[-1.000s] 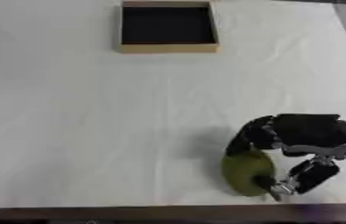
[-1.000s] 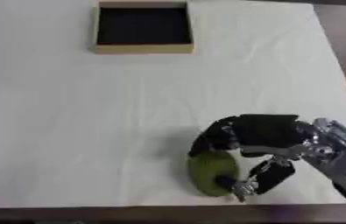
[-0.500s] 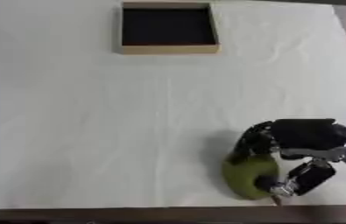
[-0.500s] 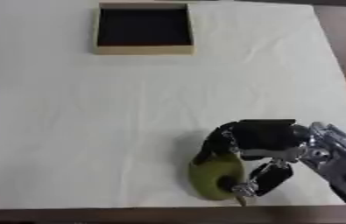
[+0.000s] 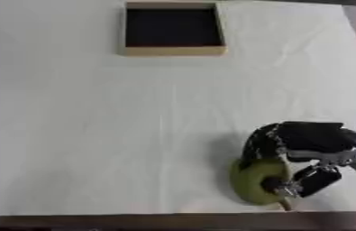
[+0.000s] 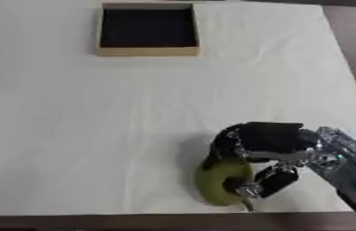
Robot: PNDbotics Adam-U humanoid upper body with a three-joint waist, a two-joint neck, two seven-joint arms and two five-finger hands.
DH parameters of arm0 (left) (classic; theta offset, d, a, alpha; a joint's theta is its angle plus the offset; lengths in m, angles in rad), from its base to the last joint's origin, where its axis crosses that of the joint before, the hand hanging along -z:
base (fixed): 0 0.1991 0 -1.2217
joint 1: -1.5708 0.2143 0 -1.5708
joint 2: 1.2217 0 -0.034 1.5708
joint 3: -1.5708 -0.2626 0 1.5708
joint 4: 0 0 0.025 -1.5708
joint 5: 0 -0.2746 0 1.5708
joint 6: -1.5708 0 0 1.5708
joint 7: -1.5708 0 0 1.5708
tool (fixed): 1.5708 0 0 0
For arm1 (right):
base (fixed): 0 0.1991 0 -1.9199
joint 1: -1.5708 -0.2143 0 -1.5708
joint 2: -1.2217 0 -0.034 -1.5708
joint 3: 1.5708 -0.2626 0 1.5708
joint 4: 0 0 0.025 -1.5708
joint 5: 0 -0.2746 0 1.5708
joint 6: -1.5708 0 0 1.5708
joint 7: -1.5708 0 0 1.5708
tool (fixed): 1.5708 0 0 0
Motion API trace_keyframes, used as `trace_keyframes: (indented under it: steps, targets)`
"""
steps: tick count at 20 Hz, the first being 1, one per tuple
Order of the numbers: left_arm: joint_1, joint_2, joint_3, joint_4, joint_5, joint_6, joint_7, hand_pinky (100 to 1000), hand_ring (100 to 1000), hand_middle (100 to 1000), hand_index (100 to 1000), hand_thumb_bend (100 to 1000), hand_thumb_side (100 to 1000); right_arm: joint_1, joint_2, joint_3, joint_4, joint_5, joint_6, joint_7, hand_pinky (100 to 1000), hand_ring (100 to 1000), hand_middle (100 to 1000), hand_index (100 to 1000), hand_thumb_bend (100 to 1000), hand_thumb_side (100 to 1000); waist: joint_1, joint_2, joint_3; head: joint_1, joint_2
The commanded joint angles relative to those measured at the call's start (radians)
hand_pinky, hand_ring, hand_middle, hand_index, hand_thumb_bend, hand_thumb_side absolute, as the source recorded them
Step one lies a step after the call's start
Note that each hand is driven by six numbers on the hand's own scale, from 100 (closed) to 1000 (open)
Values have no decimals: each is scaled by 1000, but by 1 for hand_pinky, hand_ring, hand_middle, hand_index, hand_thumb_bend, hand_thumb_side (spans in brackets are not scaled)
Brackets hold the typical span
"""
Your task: Pick up objects on the table and place them in the box.
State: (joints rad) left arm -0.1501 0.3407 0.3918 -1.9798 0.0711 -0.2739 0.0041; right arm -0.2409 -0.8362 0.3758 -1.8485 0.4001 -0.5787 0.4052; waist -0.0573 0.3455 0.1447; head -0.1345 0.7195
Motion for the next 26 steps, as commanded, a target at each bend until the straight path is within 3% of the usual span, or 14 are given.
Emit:
trace_keyframes:
  steps: [1,15,26]
  targets:
    - [-7,15,6,-20,0,3,2,675,797,767,764,100,568,2,-17,-8,-8,-9,6,-38,769,697,527,750,100,100,4,-13,0,0,-11]
    - [-5,16,10,-20,-5,5,8,675,798,766,764,100,568,69,-64,-56,-145,27,-10,-198,757,684,490,699,100,100,3,-14,-9,10,-10]
    - [-5,18,9,-20,-4,5,7,676,798,766,764,100,568,56,-78,-84,-151,14,-27,-264,753,685,467,671,100,100,4,-16,-7,8,-7]
